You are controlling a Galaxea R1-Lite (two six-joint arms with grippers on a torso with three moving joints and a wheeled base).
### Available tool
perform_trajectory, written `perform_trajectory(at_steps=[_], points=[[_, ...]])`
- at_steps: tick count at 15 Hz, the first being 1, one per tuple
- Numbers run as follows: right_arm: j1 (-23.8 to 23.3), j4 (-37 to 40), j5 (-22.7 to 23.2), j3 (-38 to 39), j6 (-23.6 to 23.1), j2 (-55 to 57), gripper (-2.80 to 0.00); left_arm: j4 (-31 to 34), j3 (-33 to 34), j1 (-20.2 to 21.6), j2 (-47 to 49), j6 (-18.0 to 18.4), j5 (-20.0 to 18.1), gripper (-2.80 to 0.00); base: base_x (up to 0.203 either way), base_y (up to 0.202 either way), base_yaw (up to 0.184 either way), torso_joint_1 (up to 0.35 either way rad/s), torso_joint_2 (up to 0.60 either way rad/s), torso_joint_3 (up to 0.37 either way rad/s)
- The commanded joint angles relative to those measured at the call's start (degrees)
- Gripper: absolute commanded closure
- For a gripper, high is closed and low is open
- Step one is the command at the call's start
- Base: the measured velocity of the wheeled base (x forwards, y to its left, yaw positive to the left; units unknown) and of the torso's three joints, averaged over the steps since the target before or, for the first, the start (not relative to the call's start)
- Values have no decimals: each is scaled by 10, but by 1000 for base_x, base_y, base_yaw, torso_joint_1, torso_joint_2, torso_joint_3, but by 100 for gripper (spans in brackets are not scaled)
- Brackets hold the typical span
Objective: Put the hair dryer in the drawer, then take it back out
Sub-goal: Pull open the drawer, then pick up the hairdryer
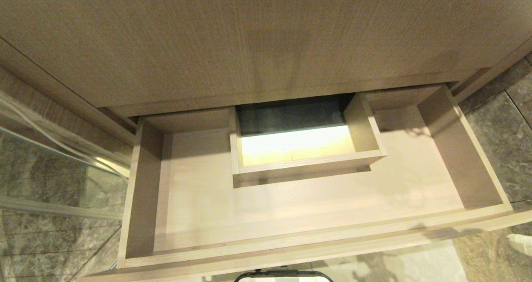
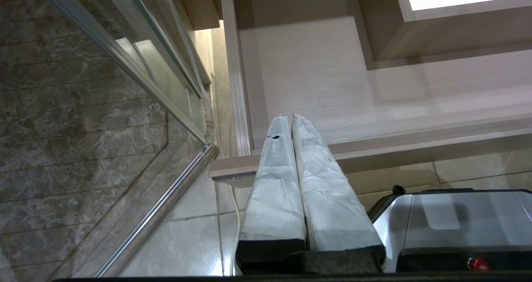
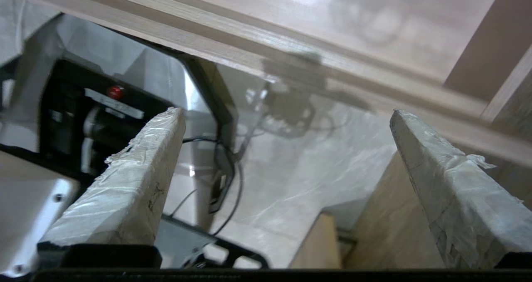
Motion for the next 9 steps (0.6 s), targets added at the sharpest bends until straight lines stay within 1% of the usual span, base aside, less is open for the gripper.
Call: perform_trajectory(at_steps=[1, 2, 3, 6, 9], points=[[-7, 15, -7, -13, 50, -24, -280, 0, 0, 0, 1, 0, 0, 0, 0, 0, 0, 0, 0, 0], [-9, 12, -23, -17, 69, -25, -280, 0, 0, 0, 0, 0, 0, 0, 0, 0, 0, 0, 0, 0], [-9, 12, -27, -17, 73, -26, -280, 0, 0, 0, 1, 0, 0, 0, 0, 0, 0, 0, 0, 0], [-15, -4, -31, -19, 75, -26, -280, 0, 0, 0, 1, 0, 0, 0, 0, 0, 0, 0, 0, 0], [-24, -27, -36, -22, 99, -8, -280, 0, 0, 0, 1, 0, 0, 0, 0, 0, 0, 0, 0, 0]])
